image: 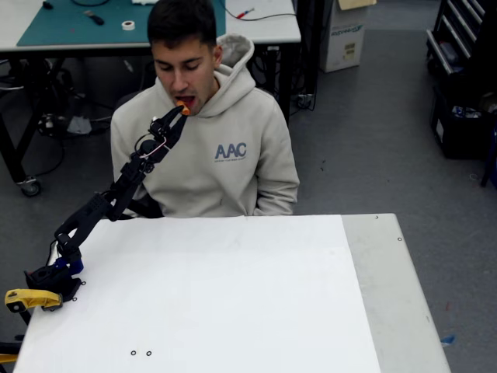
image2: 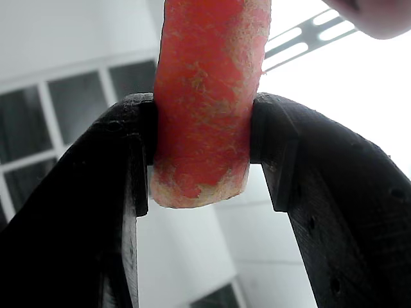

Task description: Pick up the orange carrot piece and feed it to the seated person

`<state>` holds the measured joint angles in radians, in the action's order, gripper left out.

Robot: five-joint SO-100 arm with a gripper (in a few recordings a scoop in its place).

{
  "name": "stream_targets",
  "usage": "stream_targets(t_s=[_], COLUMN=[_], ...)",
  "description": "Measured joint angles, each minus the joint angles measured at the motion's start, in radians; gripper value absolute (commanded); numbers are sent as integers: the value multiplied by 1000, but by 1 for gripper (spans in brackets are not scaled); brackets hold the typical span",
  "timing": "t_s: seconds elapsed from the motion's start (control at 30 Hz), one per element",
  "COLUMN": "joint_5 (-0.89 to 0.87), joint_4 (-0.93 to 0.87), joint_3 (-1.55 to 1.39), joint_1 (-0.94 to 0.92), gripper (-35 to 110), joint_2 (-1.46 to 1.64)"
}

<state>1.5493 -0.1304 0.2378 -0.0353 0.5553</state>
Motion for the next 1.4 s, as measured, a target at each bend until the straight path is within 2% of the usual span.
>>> stream_targets(t_s=[0.77, 0.9, 1.2, 1.4], joint_5=[-2, -2, -11, -11], joint_4=[31, 34, 34, 34], joint_3=[-51, -51, -52, -52], joint_1=[-6, -3, -6, -12], gripper=[-2, 6, 40, 42], joint_2=[0, 0, 0, 2])
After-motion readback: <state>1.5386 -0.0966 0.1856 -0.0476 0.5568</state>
